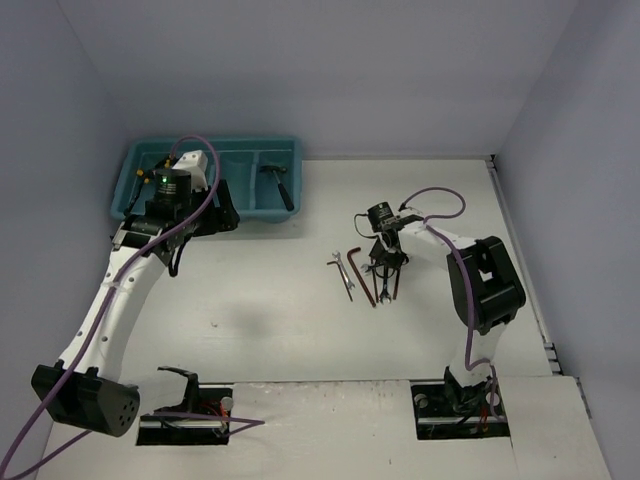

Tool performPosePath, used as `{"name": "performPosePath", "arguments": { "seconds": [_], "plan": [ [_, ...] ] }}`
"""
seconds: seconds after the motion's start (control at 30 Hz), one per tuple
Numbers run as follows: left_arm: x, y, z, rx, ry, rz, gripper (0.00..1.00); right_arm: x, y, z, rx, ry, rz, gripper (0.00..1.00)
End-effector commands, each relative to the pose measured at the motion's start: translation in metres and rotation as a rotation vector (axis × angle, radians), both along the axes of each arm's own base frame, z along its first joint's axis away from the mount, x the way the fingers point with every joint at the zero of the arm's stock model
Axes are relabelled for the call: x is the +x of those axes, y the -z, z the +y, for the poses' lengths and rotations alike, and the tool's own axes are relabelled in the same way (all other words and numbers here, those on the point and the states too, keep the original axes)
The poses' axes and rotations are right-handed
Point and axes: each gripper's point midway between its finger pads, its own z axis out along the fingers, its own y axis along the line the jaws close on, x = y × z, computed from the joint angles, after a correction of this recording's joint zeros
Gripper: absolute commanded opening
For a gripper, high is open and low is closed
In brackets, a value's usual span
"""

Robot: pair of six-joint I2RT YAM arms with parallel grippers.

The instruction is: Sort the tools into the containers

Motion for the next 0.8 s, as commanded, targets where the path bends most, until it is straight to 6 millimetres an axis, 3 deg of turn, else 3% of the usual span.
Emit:
{"name": "performPosePath", "arguments": {
  "seconds": [0.0,0.13,0.4,0.5,0.77],
  "plan": [
    [-0.008,-0.008,-0.002,-0.01,0.019,-0.025,0.69,-0.004,0.006,-0.012,-0.03,0.064,0.003,0.33],
    [-0.013,-0.005,-0.003,-0.016,0.025,-0.014,0.69,-0.017,0.007,-0.011,-0.047,0.028,0.017,0.26],
    [-0.02,-0.006,-0.008,-0.054,0.036,-0.009,0.69,-0.032,-0.002,0.009,-0.073,-0.124,0.009,0.01],
    [-0.023,-0.004,-0.008,-0.062,0.032,-0.005,0.69,-0.035,-0.006,0.013,-0.085,-0.163,0.0,0.0],
    [-0.032,0.001,-0.015,-0.095,0.038,0.009,0.69,-0.028,-0.041,0.034,-0.135,-0.342,-0.086,0.0]
  ]
}}
